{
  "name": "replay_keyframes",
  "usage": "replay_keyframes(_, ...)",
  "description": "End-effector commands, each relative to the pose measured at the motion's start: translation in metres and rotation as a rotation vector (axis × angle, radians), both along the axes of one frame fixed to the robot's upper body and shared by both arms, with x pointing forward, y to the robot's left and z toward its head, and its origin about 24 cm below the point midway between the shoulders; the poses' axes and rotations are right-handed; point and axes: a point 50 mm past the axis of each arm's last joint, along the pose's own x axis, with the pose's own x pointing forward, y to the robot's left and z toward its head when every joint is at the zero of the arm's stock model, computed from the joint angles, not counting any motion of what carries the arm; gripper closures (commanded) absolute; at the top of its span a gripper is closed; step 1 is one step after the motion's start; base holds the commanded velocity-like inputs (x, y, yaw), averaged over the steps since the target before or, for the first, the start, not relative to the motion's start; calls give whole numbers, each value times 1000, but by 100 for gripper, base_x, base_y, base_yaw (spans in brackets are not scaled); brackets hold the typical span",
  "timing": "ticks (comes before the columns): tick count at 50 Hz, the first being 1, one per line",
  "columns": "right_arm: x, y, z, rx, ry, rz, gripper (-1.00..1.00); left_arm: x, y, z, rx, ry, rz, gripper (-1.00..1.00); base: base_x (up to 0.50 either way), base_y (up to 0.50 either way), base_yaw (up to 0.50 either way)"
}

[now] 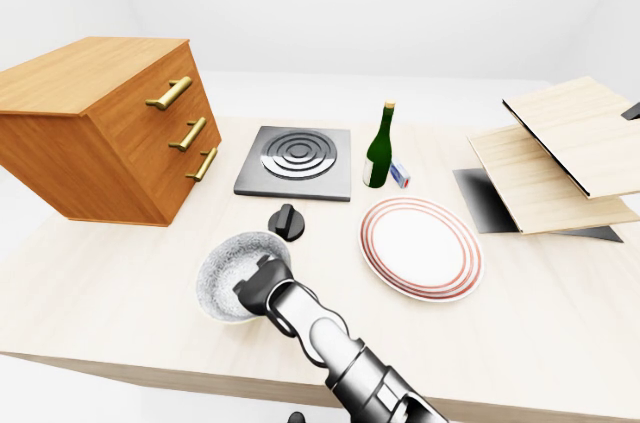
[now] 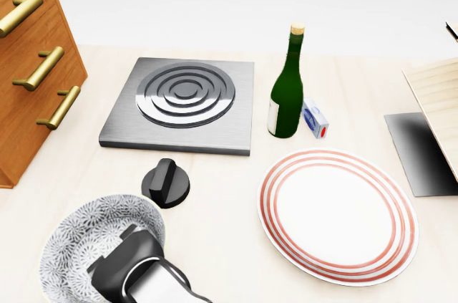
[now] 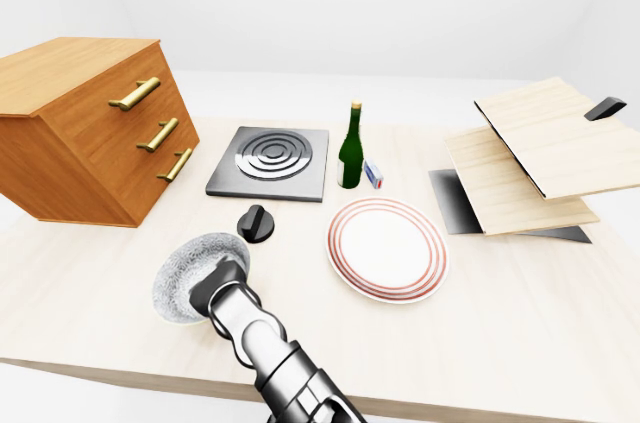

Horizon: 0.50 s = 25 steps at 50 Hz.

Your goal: Pick up the akita bowl and put it on the plate.

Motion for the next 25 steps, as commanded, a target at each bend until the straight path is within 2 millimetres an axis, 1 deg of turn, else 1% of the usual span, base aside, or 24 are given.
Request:
replay_keyframes(1, 2, -3, -6, -11, 26, -16, 100, 0, -1, 0, 4, 4, -12, -100, 0, 0, 0)
replay_keyframes(2, 5, -4, -2, -3, 18, -23, 100, 0, -1, 0, 5, 4, -14, -100, 0, 0, 0)
replay_keyframes(3, 11, -5, 7, 26, -3, -34, 100, 0, -2, 0, 6, 4, -18, -100, 0, 0, 0)
replay_keyframes(6, 15, -4, 28, 71, -77, -34, 100, 0, -2, -1, 5, 7, -21, -100, 0, 0, 0)
replay_keyframes(8, 22, -5, 48, 130, -131, -45, 100, 0, -3, -1, 4, 7, -25, -100, 0, 0, 0)
replay_keyframes(9, 26, -6, 54, 140, -146, -50, 100, 0, -2, -1, 4, 7, -25, -100, 0, 0, 0)
replay_keyframes(10, 38, -6, 69, 154, -176, -60, 100, 0, -3, -1, 2, 11, -33, -100, 0, 0, 0)
replay_keyframes(11, 43, -6, 78, 176, -188, -60, 100, 1, -3, -2, -1, 14, -39, -100, 0, 0, 0)
replay_keyframes(13, 41, -4, 97, 244, -232, -36, 100, 1, -3, -3, -6, 18, -43, -100, 0, 0, 0)
replay_keyframes(15, 41, -4, 107, 276, -253, -30, 100, -2, -1, 1, -4, 2, -49, -100, 0, 0, 0)
replay_keyframes(17, 50, -5, 118, 274, -277, -44, 100, -3, 0, 1, 0, 12, -43, -100, 0, 0, 0)
replay_keyframes(20, 58, -4, 130, 294, -281, -46, 100, -3, 0, 0, 1, 17, -38, -100, 0, 0, 0)
replay_keyframes(21, 68, -6, 149, 333, -297, -55, 100, -3, -1, 0, 5, 15, -35, -100, 0, 0, 0)
replay_keyframes(22, 70, -4, 159, 350, -303, -45, 100, -2, -1, 1, 7, 15, -36, -100, 0, 0, 0)
replay_keyframes(23, 74, -1, 177, 396, -307, -31, 100, -3, -2, 1, 9, 13, -37, -100, 0, 0, 0)
replay_keyframes(25, 75, 5, 192, 424, -301, -12, 100, -3, -1, 1, 11, 10, -32, -100, 0, 0, 0)
